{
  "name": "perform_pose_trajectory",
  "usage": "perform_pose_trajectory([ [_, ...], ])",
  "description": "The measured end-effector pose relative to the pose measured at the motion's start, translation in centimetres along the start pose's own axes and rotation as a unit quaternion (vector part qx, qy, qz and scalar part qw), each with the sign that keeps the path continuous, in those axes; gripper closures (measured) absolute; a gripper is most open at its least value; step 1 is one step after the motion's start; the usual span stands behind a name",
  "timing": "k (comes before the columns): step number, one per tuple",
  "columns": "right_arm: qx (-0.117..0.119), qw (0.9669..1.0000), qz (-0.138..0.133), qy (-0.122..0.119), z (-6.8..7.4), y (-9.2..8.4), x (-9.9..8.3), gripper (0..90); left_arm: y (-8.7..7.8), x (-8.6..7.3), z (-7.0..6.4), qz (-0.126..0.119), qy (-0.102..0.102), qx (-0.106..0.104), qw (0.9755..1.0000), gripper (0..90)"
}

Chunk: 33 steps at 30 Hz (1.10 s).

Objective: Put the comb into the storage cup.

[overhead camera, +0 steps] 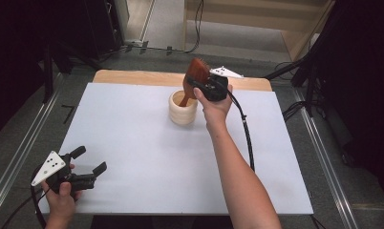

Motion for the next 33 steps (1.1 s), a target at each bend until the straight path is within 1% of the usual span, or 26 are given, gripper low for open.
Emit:
perform_pose_trajectory([
  [2, 0.0, 1.0, 0.0, 0.008, -0.2, 0.2, -0.5, 52.6, 0.0, 0.0, 0.0, 0.0, -0.001, 0.0, 1.0, 0.0],
  [7, 0.0, 0.9999, 0.001, 0.014, -0.4, 0.5, -0.9, 52.6, 0.0, 0.0, 0.0, 0.0, -0.001, 0.0, 1.0, 0.0],
  [12, 0.001, 0.9994, -0.003, 0.034, -0.6, 0.8, -1.5, 52.6, 0.0, 0.0, 0.0, 0.0, 0.0, 0.0, 1.0, 0.0],
  [18, -0.005, 0.9985, -0.006, 0.054, -1.0, 0.8, -1.6, 52.5, 0.0, 0.0, 0.0, 0.0, 0.0, 0.0, 1.0, 0.0],
  [19, -0.004, 0.9974, -0.009, 0.072, -1.3, 0.8, -1.7, 52.4, 0.0, 0.0, 0.0, 0.0, -0.001, 0.001, 1.0, 0.0],
  [20, -0.004, 0.9974, -0.009, 0.072, -1.3, 0.8, -1.7, 52.4, 0.0, 0.0, 0.0, -0.001, -0.001, 0.001, 1.0, 0.0],
  [21, 0.002, 0.9953, -0.014, 0.095, -1.6, 0.8, -1.9, 52.4, 0.0, 0.0, 0.0, -0.001, -0.001, 0.001, 1.0, 0.0],
  [22, 0.003, 0.9943, -0.016, 0.105, -1.8, 0.8, -2.0, 52.3, 0.0, 0.0, 0.0, -0.001, -0.001, 0.001, 1.0, 0.0],
  [24, -0.003, 0.9936, -0.018, 0.112, -2.1, 0.8, -2.2, 52.1, 0.0, 0.0, 0.0, 0.0, -0.001, 0.001, 1.0, 0.0],
  [28, 0.001, 0.9904, -0.023, 0.137, -2.5, 0.7, -2.4, 51.8, 0.0, 0.0, 0.0, -0.001, -0.002, 0.002, 1.0, 0.0],
  [29, 0.002, 0.9903, -0.024, 0.137, -2.6, 0.7, -2.4, 51.6, 0.0, 0.0, 0.0, -0.001, -0.001, 0.002, 1.0, 0.0],
  [31, -0.006, 0.9909, -0.022, 0.133, -2.6, 0.6, -2.4, 51.0, 0.0, 0.0, 0.0, -0.001, 0.0, 0.001, 1.0, 0.0],
  [33, -0.007, 0.9906, -0.022, 0.135, -2.7, 0.6, -2.4, 49.7, 0.0, 0.0, 0.0, 0.0, 0.0, 0.001, 1.0, 0.0],
])
Point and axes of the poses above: each handheld gripper's, and its own axes: y roughly forward along the jaws, x roughly out of its top, z roughly to its left, the point moved 3 cm from there along y, roughly forward along the jaws, and after that the axes turned 11 degrees about y, right-handed, at the moved point
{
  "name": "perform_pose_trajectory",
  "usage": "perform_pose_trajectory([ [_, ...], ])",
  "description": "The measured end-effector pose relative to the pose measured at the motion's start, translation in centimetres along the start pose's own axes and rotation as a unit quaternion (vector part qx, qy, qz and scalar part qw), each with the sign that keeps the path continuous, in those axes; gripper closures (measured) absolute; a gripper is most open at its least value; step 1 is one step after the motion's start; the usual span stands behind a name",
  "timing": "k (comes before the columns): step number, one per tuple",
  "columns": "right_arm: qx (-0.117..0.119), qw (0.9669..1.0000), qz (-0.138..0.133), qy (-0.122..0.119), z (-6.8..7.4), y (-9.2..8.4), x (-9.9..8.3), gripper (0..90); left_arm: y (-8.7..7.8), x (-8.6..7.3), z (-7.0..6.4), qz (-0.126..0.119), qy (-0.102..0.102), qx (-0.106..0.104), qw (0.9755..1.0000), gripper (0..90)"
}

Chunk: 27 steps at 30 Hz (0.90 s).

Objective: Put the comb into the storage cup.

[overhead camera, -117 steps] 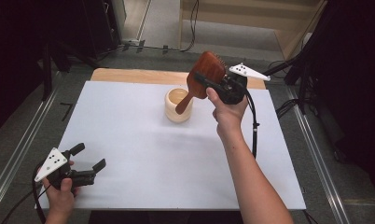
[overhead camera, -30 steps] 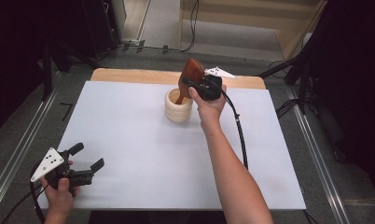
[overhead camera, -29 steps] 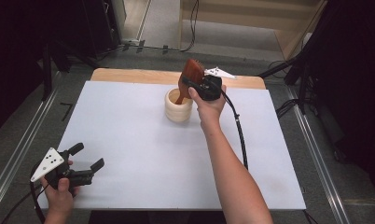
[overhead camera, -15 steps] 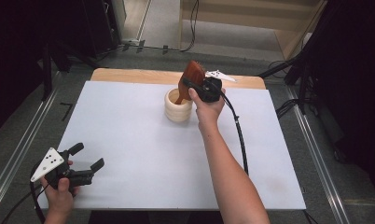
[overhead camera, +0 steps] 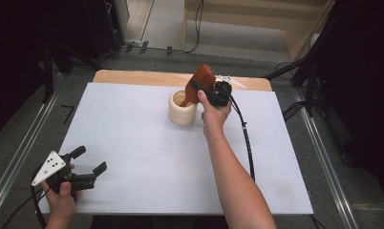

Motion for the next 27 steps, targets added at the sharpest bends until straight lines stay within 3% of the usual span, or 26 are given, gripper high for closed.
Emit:
perform_pose_trajectory([
  [5, -0.01, 0.9999, 0.0, -0.003, -0.1, -0.1, 0.0, 46.2, 0.0, 0.0, 0.0, -0.001, 0.0, 0.001, 1.0, 0.0],
  [10, -0.039, 0.999, 0.009, -0.021, -0.4, -0.4, 0.0, 37.8, 0.0, 0.0, 0.0, 0.0, 0.0, 0.002, 1.0, 0.0],
  [24, -0.038, 0.9985, 0.023, -0.033, -1.1, -1.0, -0.2, 31.9, 0.0, 0.0, -0.1, 0.001, 0.002, 0.0, 1.0, 0.0],
  [27, -0.034, 0.9982, 0.025, -0.044, -1.3, -1.1, -0.3, 26.0, 0.0, 0.0, -0.1, -0.001, 0.001, 0.002, 1.0, 0.0],
])
Point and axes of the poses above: each handheld gripper's, and its own axes: y roughly forward along the jaws, x roughly out of its top, z roughly to its left, the point moved 3 cm from there along y, roughly forward along the jaws, and after that the axes turned 11 degrees about y, right-handed, at the moved point
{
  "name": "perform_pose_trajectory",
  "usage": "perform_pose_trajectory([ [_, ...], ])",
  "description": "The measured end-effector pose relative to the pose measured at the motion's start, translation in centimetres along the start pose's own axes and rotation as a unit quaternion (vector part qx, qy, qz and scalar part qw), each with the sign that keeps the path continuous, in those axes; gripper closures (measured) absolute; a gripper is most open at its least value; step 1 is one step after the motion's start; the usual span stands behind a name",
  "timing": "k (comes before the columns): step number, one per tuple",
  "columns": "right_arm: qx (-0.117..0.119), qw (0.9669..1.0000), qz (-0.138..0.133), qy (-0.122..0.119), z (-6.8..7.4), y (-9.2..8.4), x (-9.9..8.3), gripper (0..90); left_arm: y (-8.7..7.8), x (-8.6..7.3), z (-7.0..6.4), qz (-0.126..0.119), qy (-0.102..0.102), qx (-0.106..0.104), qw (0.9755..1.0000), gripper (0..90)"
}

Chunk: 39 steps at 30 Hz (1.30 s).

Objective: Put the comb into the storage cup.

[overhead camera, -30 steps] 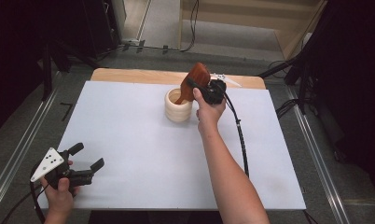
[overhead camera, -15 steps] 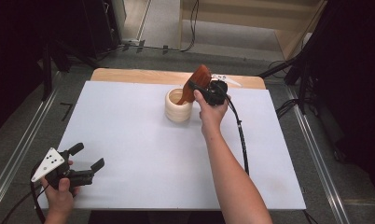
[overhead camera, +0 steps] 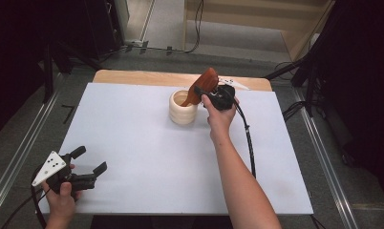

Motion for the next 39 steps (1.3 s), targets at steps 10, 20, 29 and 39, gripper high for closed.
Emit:
perform_pose_trajectory([
  [10, 0.004, 0.9999, 0.004, -0.01, -0.1, -0.3, 0.0, 11.4, 0.0, 0.0, 0.0, 0.001, 0.002, 0.0, 1.0, 0.0],
  [20, 0.02, 0.9993, 0.003, -0.031, 0.2, -0.9, -0.1, 0.0, 0.0, 0.0, -0.1, 0.002, 0.004, 0.0, 1.0, 0.0],
  [29, 0.011, 0.9989, 0.007, -0.045, 0.2, -1.3, -0.2, 0.0, 0.0, 0.0, -0.1, 0.003, 0.005, 0.0, 1.0, 0.0],
  [39, 0.02, 0.9977, 0.005, -0.064, 0.5, -2.3, -0.6, 0.0, 0.0, 0.0, -0.1, 0.002, 0.004, -0.001, 1.0, 0.0],
])
Point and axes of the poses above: each handheld gripper's, and its own axes: y roughly forward along the jaws, x roughly out of its top, z roughly to its left, the point moved 3 cm from there along y, roughly forward along the jaws, and after that the axes turned 11 degrees about y, right-handed, at the moved point
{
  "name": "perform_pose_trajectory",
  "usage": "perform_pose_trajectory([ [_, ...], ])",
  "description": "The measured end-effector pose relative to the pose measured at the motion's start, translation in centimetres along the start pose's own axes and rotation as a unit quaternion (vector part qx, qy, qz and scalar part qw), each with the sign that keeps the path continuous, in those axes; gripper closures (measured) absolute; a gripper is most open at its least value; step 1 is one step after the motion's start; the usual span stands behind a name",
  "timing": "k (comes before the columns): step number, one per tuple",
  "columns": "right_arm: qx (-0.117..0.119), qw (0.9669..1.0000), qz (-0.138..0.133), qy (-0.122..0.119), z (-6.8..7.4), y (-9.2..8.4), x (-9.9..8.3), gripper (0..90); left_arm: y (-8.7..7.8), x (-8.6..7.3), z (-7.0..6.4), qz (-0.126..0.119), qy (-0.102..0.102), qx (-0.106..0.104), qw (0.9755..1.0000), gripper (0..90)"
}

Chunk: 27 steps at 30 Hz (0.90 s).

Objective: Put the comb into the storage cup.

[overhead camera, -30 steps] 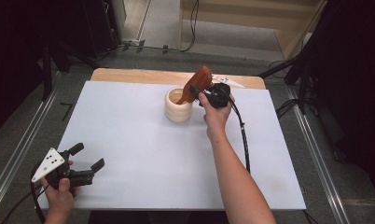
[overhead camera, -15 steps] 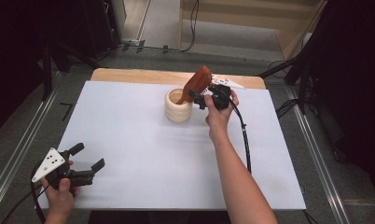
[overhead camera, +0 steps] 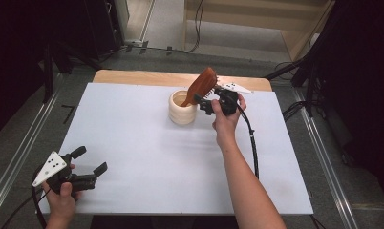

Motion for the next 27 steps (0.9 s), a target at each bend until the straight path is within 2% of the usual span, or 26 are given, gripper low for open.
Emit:
perform_pose_trajectory([
  [19, -0.003, 0.9995, -0.004, -0.03, -0.5, -3.1, -0.6, 0.0, 0.0, 0.0, 0.0, 0.0, 0.001, 0.0, 1.0, 0.0],
  [21, -0.004, 0.9991, -0.003, -0.043, -0.6, -3.8, -0.9, 0.0, 0.0, 0.0, -0.1, 0.0, 0.002, 0.0, 1.0, 0.0],
  [27, -0.004, 0.9986, -0.001, -0.052, -0.9, -5.0, -1.5, 0.0, 0.0, 0.0, -0.1, 0.0, 0.002, 0.001, 1.0, 0.0],
])
Point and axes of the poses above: each handheld gripper's, and its own axes: y roughly forward along the jaws, x roughly out of its top, z roughly to its left, the point moved 3 cm from there along y, roughly forward along the jaws, and after that the axes turned 11 degrees about y, right-handed, at the moved point
